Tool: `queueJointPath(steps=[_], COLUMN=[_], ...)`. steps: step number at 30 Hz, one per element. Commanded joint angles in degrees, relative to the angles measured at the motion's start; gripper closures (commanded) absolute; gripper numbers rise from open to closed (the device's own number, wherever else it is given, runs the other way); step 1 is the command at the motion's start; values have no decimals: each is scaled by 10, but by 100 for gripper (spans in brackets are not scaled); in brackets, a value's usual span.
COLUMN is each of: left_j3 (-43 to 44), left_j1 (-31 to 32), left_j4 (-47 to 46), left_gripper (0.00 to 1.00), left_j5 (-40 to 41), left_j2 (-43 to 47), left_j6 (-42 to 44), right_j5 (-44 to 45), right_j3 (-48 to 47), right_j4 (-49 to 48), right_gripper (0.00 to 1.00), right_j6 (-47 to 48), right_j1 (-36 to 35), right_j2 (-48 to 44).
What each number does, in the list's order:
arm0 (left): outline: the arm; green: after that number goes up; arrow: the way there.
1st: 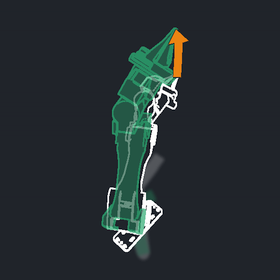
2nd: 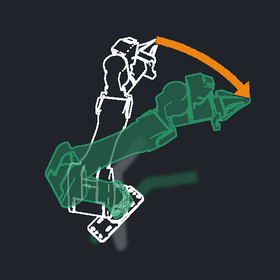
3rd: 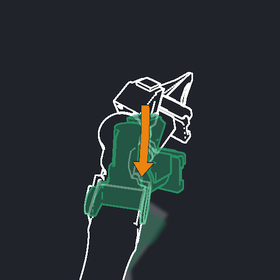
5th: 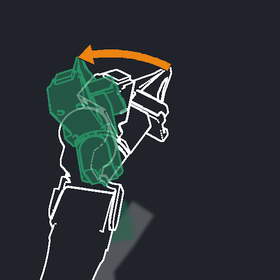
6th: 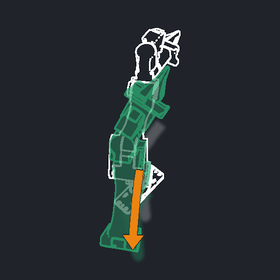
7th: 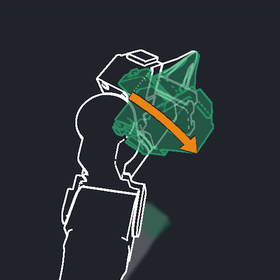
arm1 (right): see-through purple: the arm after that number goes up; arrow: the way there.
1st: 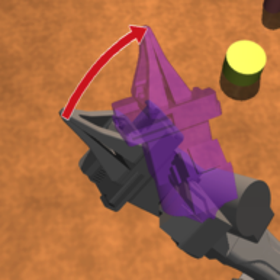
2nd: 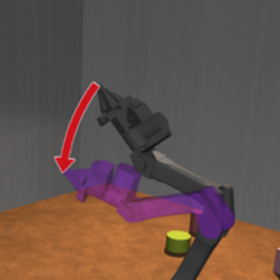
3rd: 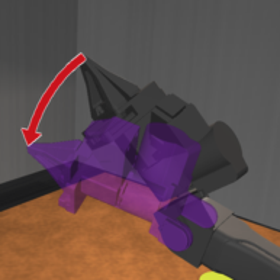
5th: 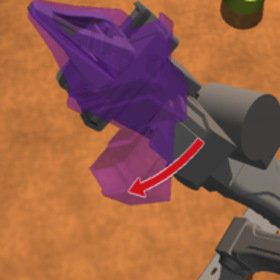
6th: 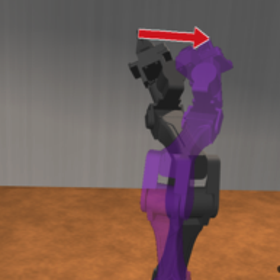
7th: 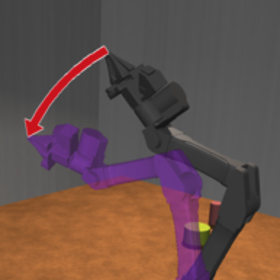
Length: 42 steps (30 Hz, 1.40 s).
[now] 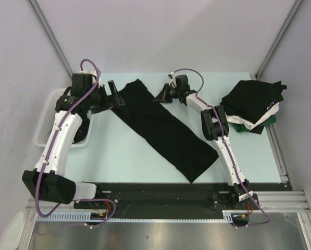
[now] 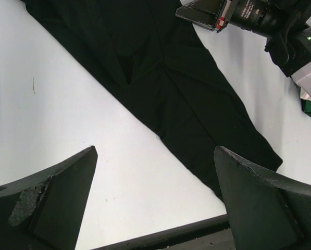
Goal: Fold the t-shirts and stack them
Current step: Rotate the tshirt 90 degrees
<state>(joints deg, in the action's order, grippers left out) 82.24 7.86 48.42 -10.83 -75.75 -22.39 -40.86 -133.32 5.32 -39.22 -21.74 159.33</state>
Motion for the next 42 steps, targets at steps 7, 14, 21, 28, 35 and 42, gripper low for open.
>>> queueJointPath(steps=[7,14,21,28,35,42], left_j3=[37,44,42,42,44,36], left_j1=[4,4,5,6,15,30], left_j4=[13,18,13,-2,-26,-45], left_gripper=[1,1,1,0,0,1], left_j5=[-1,-9,-14,-31,-47,-57], left_j2=[-2,-14,-21,-38,-52,-56], left_j6=[13,17,17,16,9,2], right_j5=[49,75,85,89,72,73], right_j3=[-19,-37,-42,20,82,147], right_j4=[-7,-23,-16,-8,35,67], right_gripper=[100,100,100,100,100,100], right_j6=[-2,-9,-4,27,64,103], right_j1=[31,71,109,139,167,168], right_j2=[34,46,44,-1,-46,-88])
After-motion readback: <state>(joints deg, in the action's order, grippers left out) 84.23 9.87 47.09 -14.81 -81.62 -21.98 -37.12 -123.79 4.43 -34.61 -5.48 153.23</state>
